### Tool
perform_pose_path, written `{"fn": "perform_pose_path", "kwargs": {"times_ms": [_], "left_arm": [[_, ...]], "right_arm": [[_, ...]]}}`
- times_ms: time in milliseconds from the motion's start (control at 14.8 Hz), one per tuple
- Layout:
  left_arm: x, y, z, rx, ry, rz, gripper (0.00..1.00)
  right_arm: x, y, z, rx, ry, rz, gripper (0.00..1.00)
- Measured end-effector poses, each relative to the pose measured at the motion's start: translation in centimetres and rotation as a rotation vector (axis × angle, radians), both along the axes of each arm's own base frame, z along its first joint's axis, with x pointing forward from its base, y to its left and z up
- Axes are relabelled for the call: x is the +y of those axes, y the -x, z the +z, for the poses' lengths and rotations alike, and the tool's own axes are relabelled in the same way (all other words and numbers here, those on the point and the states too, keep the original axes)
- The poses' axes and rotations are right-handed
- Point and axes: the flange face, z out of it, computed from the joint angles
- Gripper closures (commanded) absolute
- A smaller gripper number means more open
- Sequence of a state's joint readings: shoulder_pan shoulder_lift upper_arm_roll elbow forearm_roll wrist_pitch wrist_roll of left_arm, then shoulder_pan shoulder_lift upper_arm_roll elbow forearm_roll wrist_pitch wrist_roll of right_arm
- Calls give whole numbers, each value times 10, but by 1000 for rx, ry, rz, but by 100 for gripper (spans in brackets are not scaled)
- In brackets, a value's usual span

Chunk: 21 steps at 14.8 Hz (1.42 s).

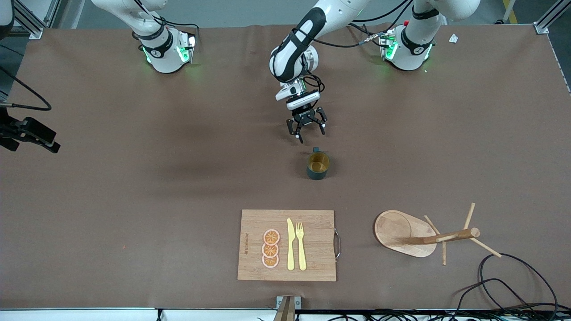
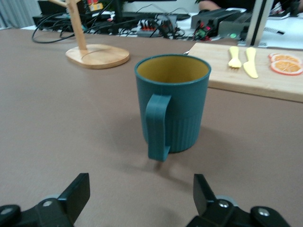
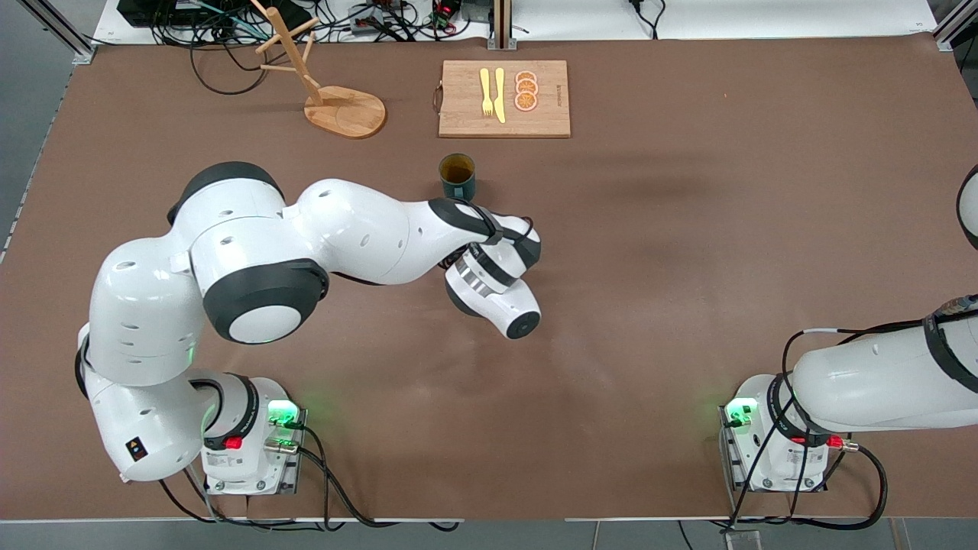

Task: Pass cup and hang on rack
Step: 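Lower the left gripper over the mug and grasp its rim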

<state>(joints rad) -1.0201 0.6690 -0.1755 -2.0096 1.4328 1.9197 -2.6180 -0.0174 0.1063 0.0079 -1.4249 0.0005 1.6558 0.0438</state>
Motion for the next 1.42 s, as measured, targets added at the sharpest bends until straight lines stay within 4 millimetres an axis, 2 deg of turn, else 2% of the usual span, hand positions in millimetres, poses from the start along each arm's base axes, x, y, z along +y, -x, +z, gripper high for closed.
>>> {"fn": "perform_pose_path", "kwargs": {"times_ms": [270,609,947,1082,1149,1420], "left_arm": [[9,-2,-8,-27,-7,-33,19],[16,-17,-11,-53,-24,-68,26],[19,-34,-9,-70,-18,-67,39],[18,-37,-10,-75,-19,-74,52],[19,-38,-12,-75,-22,-75,61],[9,-46,-19,-78,-8,-68,78]], "right_arm": [[13,7,-1,42,1,35,0],[10,5,0,28,2,33,0],[9,5,-6,41,2,30,0],[9,5,-8,47,2,30,0],[9,5,-9,48,2,30,0],[8,5,-9,47,2,30,0]]}}
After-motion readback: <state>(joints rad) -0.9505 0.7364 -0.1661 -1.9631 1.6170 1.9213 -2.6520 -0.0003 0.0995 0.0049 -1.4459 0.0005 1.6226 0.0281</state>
